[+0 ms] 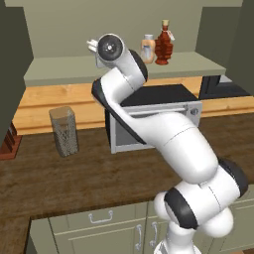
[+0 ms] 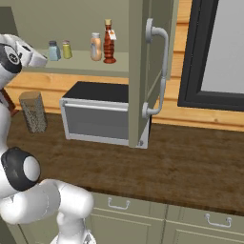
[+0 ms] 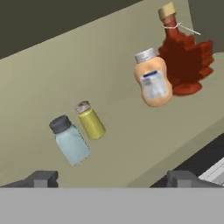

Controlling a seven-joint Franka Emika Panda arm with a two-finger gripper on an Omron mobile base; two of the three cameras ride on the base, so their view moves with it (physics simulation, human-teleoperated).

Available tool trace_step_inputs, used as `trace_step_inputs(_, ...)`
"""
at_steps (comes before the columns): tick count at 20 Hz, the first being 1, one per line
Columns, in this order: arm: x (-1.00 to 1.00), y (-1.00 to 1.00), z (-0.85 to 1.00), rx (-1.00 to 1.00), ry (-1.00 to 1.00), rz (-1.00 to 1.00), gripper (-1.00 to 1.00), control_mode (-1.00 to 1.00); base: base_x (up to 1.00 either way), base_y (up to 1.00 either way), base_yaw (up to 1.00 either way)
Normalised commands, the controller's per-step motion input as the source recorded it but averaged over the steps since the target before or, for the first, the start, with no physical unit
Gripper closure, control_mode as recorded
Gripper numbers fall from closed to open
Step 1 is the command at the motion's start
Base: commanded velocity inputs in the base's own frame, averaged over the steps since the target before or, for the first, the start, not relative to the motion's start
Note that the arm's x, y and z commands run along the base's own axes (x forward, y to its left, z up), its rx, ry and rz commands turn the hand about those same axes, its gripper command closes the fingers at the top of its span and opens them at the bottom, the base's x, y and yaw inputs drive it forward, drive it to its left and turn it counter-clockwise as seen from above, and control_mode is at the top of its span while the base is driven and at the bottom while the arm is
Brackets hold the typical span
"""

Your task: Put the shaker and condiment bottle from the counter next to their counterparts in the cabinet.

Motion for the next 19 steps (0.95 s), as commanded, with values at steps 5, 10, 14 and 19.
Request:
trace_step_inputs(5,-0.92,-0.30,0.00,0.21,0.20,-0.19,-1.00,-1.00,0.00,0.00,0.00)
trace_step_inputs(10,-1.00,-0.27,0.00,0.19,0.08,-0.15,-1.00,-1.00,0.00,0.00,0.00)
trace_step_inputs(14,-1.00,-0.36,-0.01,0.18,0.00,-0.11,-1.00,-1.00,0.00,0.00,0.00)
trace_step_inputs(19,-1.00,-0.46,-0.05,0.19,0.00,-0.09,-1.00,-1.00,0.00,0.00,0.00)
